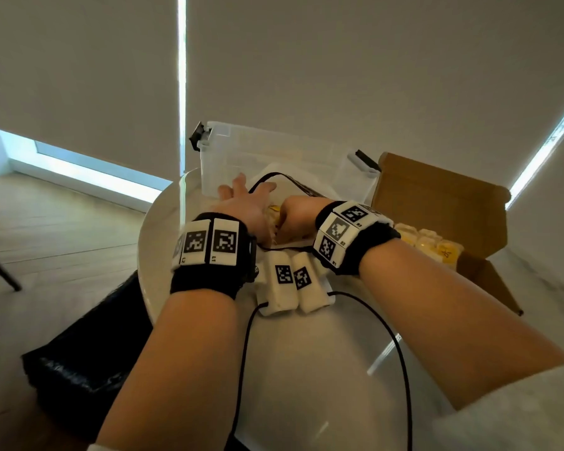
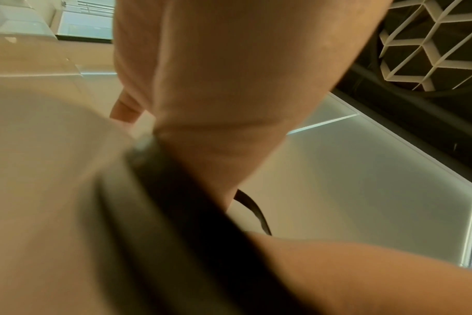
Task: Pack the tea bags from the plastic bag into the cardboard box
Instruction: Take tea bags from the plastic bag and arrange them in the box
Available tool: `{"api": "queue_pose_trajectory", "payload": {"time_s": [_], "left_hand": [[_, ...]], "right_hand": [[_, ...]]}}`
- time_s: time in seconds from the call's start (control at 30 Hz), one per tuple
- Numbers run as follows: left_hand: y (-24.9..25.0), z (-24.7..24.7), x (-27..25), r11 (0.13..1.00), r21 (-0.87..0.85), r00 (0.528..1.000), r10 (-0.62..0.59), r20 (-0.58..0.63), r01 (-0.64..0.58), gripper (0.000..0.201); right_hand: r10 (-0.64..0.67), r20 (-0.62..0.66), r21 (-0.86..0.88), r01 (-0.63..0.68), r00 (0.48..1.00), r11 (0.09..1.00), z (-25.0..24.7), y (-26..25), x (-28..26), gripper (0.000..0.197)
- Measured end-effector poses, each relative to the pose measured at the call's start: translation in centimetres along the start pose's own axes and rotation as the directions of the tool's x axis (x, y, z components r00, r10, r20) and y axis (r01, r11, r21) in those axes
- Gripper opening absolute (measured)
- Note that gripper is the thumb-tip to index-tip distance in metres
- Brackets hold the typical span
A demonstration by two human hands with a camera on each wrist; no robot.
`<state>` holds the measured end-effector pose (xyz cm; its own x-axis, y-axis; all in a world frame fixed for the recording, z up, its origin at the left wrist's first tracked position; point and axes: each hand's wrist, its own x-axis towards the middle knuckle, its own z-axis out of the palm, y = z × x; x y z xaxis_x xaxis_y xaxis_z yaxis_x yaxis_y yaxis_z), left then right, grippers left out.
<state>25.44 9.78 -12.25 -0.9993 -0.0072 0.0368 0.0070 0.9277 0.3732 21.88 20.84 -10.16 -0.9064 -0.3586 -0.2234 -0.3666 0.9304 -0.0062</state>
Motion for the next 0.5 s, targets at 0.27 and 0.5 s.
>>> {"api": "queue_pose_trajectory", "payload": {"time_s": [0.27,0.5], "left_hand": [[-0.2,0.2,0.3,1.000,0.002,1.000,-0.010,-0.014,0.010,0.105],[-0.1,0.1,0.2,0.999,0.038,1.000,-0.021,0.008,0.021,0.103]], "right_hand": [[-0.063,-0.197,0.076,0.079,0.978,0.994,-0.5,0.5,-0.4,0.021],[-0.027,-0.314,0.274,0.118,0.949,0.954,-0.5,2.2,-0.3,0.016]]}}
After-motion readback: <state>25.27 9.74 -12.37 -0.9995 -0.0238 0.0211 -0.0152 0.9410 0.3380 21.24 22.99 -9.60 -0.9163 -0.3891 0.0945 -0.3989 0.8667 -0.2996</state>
